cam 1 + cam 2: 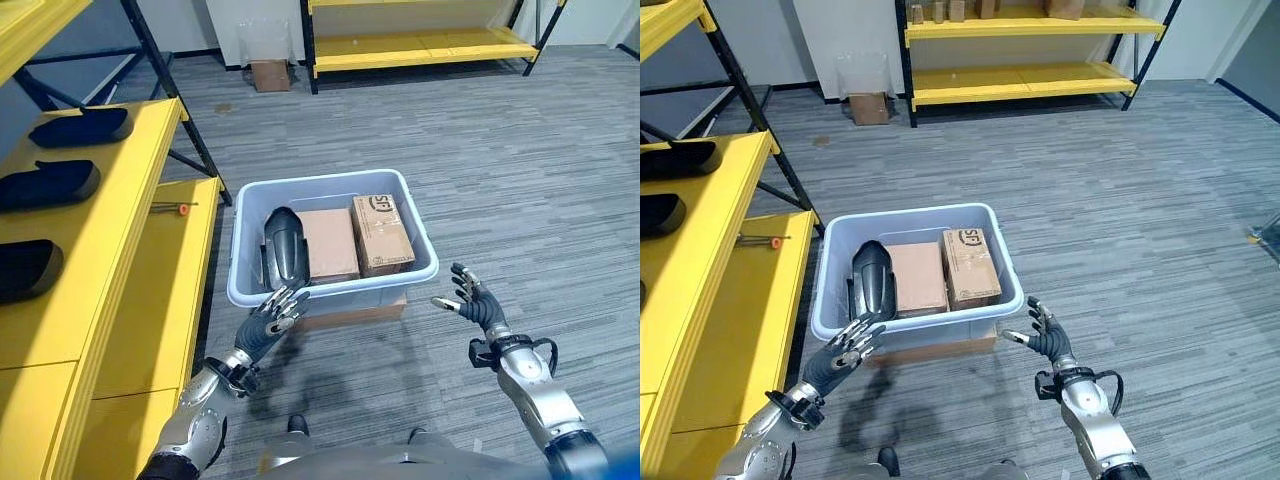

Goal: Move parts from the plastic box to the shelf.

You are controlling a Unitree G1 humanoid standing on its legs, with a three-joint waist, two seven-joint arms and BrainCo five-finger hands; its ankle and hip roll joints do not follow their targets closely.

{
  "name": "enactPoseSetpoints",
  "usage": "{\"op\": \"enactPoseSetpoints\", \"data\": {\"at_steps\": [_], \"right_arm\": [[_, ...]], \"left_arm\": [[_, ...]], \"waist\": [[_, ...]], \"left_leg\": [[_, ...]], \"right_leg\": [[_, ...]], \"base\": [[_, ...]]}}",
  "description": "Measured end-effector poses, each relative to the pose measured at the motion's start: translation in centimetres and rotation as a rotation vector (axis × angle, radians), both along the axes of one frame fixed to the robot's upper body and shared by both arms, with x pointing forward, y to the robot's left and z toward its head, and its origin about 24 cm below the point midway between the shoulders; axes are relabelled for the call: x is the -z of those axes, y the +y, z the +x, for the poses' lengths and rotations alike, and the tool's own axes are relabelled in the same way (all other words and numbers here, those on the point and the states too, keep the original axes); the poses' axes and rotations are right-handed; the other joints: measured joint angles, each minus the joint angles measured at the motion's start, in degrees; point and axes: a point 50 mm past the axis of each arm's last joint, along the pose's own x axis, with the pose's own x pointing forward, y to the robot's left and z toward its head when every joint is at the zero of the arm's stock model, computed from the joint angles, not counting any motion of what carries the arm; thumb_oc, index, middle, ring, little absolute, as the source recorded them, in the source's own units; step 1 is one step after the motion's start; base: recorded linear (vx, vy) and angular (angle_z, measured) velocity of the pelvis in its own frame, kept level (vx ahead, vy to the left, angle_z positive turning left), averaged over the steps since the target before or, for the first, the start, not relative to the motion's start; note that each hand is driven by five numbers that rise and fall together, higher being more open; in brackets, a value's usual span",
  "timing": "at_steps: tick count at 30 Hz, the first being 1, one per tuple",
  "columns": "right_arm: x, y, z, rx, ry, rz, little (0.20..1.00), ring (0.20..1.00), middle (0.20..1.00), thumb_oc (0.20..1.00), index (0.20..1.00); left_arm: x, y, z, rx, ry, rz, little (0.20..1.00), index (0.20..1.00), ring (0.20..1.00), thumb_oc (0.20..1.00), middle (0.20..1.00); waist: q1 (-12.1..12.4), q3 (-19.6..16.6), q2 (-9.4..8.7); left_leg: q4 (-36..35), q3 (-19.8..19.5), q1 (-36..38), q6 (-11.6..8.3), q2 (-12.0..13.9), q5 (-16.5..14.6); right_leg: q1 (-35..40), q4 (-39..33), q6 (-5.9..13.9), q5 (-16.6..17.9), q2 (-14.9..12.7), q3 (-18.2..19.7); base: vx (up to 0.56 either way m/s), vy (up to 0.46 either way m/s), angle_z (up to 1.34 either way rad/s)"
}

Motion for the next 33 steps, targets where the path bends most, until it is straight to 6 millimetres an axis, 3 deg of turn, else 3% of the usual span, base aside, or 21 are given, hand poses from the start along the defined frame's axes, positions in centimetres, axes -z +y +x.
{"op": "enactPoseSetpoints", "data": {"at_steps": [4,5,7,8,9,10,12,13,16,17,21,22,23,24,27,30,33], "right_arm": [[-1.7,0.4,1.2,-0.018,-0.083,0.007,1.000,1.000,1.000,1.000,1.000],[-3.3,0.0,2.4,-0.013,-0.142,-0.008,1.000,1.000,1.000,1.000,1.000],[-4.8,-0.5,3.3,-0.003,-0.200,-0.026,1.000,1.000,1.000,1.000,1.000],[-5.1,-0.7,3.5,0.013,-0.209,-0.026,1.000,1.000,1.000,1.000,1.000],[-4.9,-0.8,3.4,0.027,-0.200,-0.012,1.000,1.000,1.000,1.000,1.000],[-4.3,-0.7,3.3,0.035,-0.168,0.006,1.000,1.000,1.000,1.000,1.000],[-3.6,-0.6,3.1,0.035,-0.134,0.014,1.000,1.000,1.000,1.000,1.000],[-3.7,-0.2,3.1,0.029,-0.140,0.027,1.000,1.000,1.000,1.000,1.000],[-3.1,1.0,3.0,0.003,-0.119,0.048,1.000,1.000,1.000,1.000,1.000],[-2.1,1.7,2.8,-0.011,-0.076,0.036,1.000,1.000,1.000,1.000,1.000],[0.3,1.6,1.6,0.006,0.025,0.015,1.000,1.000,1.000,1.000,1.000],[0.8,1.6,1.1,0.011,0.043,0.016,1.000,1.000,1.000,1.000,1.000],[0.9,1.4,1.1,0.013,0.046,0.005,1.000,1.000,1.000,1.000,1.000],[0.9,0.5,1.0,0.031,0.050,-0.048,1.000,1.000,1.000,1.000,1.000],[0.4,-0.4,1.2,0.039,0.029,-0.093,1.000,1.000,1.000,1.000,1.000],[0.0,-1.1,1.4,0.045,0.014,-0.144,1.000,1.000,1.000,1.000,1.000],[-0.2,-1.3,1.5,0.049,-0.004,-0.149,1.000,1.000,1.000,1.000,1.000]], "left_arm": [[-0.1,-0.1,0.3,0.033,-0.008,0.012,1.000,1.000,1.000,1.000,1.000],[0.1,-0.5,1.0,0.060,0.007,0.021,1.000,1.000,1.000,1.000,1.000],[0.3,-0.8,1.0,0.078,0.015,0.024,1.000,1.000,1.000,1.000,1.000],[0.4,-0.6,1.0,0.079,0.021,0.032,1.000,1.000,1.000,1.000,1.000],[0.3,-0.6,1.1,0.079,0.016,0.033,1.000,1.000,1.000,1.000,1.000],[0.4,-0.5,0.7,0.077,0.024,0.033,1.000,1.000,1.000,1.000,1.000],[0.5,-0.2,-0.3,0.077,0.035,0.039,1.000,1.000,1.000,1.000,1.000],[1.0,0.1,-0.9,0.074,0.065,0.046,1.000,1.000,1.000,1.000,1.000],[1.6,-0.2,-1.0,0.058,0.089,0.037,1.000,1.000,1.000,1.000,1.000],[2.2,-0.6,-1.1,0.044,0.117,0.036,1.000,1.000,1.000,1.000,1.000],[2.9,-0.6,-2.1,0.033,0.147,0.038,1.000,1.000,1.000,1.000,1.000],[2.8,0.1,-2.5,0.026,0.149,0.059,1.000,1.000,1.000,1.000,1.000],[3.0,0.3,-2.7,0.010,0.158,0.053,1.000,1.000,1.000,1.000,1.000],[3.5,-0.4,-3.5,-0.023,0.186,-0.033,1.000,1.000,1.000,1.000,1.000],[3.2,-1.5,-3.3,-0.044,0.169,-0.129,1.000,1.000,1.000,1.000,1.000],[2.5,-2.4,-2.0,-0.016,0.116,-0.175,1.000,1.000,1.000,1.000,1.000],[1.9,-2.2,-0.9,-0.011,0.080,-0.172,1.000,1.000,1.000,1.000,1.000]], "waist": [[0.2,-0.1,-0.81],[0.3,1.1,-0.55],[0.8,1.7,1.04],[1.0,2.5,1.32],[1.2,2.8,1.23],[1.7,2.8,1.40],[2.3,2.5,0.70],[2.5,2.5,-0.41],[2.5,2.7,-0.57],[2.6,3.0,-0.23],[2.6,3.5,-0.25],[2.8,3.4,-2.12],[3.0,3.8,-2.59],[3.0,3.4,-0.29],[2.9,3.3,1.60],[2.8,3.5,0.41],[2.7,3.3,-0.38]], "left_leg": [[1.1,0.3,-0.7,0.43,-0.4,-0.9],[7.6,-0.6,-3.5,3.23,-0.9,-4.2],[11.6,-1.7,-5.3,2.56,-0.4,-7.0],[12.3,-1.6,-5.1,2.99,-0.4,-7.6],[11.5,-1.6,-4.6,3.10,-0.2,-7.6],[9.7,-0.5,-3.7,3.13,-0.1,-7.5],[7.3,0.8,-2.8,3.83,-0.1,-7.0],[5.9,2.0,-2.0,3.59,-1.2,-6.5],[5.8,2.9,-1.9,3.63,-2.1,-6.4],[5.9,2.8,-1.3,3.65,-2.0,-6.5],[5.9,1.5,0.6,2.96,0.3,-6.5],[5.8,1.0,1.6,1.42,0.5,-6.6],[5.8,1.1,2.2,-0.75,1.1,-6.3],[6.1,0.6,2.5,-1.41,4.1,-6.3],[6.8,0.2,2.7,-1.09,6.9,-6.0],[11.4,0.8,2.8,-1.35,8.3,-5.9],[12.7,1.9,1.8,-1.75,9.1,-6.2]], "right_leg": [[-1.6,3.3,-0.11,0.4,-0.5,0.1],[-7.3,12.8,0.58,0.9,-1.9,0.4],[-10.1,17.2,1.71,3.6,-2.0,0.2],[-12.8,22.0,2.92,7.1,-2.9,-0.4],[-15.6,25.6,3.35,9.5,-3.7,-0.9],[-17.5,26.0,3.25,9.5,-4.3,-2.3],[-17.9,23.0,3.72,8.8,-4.2,-5.9],[-17.9,16.6,4.04,8.4,-5.9,-8.9],[-16.8,3.4,5.35,9.4,-8.3,-9.7],[-16.8,-0.3,6.36,10.5,-9.7,-9.4],[-15.1,4.5,6.17,10.6,-9.0,-8.1],[-12.1,3.8,5.71,8.6,-8.3,-9.8],[-10.7,2.3,0.85,10.6,-7.2,-10.8],[-9.9,2.2,-1.11,8.9,-4.0,-12.4],[-9.9,3.8,-3.60,7.0,-1.0,-12.7],[-10.6,11.3,-4.42,1.1,-1.8,-13.0],[-12.1,15.2,-4.74,-1.8,-2.2,-13.1]], "base": [[0.00,0.219,-0.08],[0.01,0.166,-0.30],[0.05,0.089,-0.42],[0.09,-0.010,-0.29],[0.08,-0.042,-0.19],[0.06,-0.052,-0.26],[0.20,-0.185,-0.27],[0.32,-0.283,-0.12],[0.31,-0.238,-0.07],[0.30,-0.222,-0.06],[0.27,-0.196,0.18],[0.31,-0.208,0.29],[0.49,-0.217,0.18],[0.35,-0.142,-0.01],[0.26,-0.132,-0.07],[0.30,-0.204,0.03],[0.23,-0.165,0.10]]}}
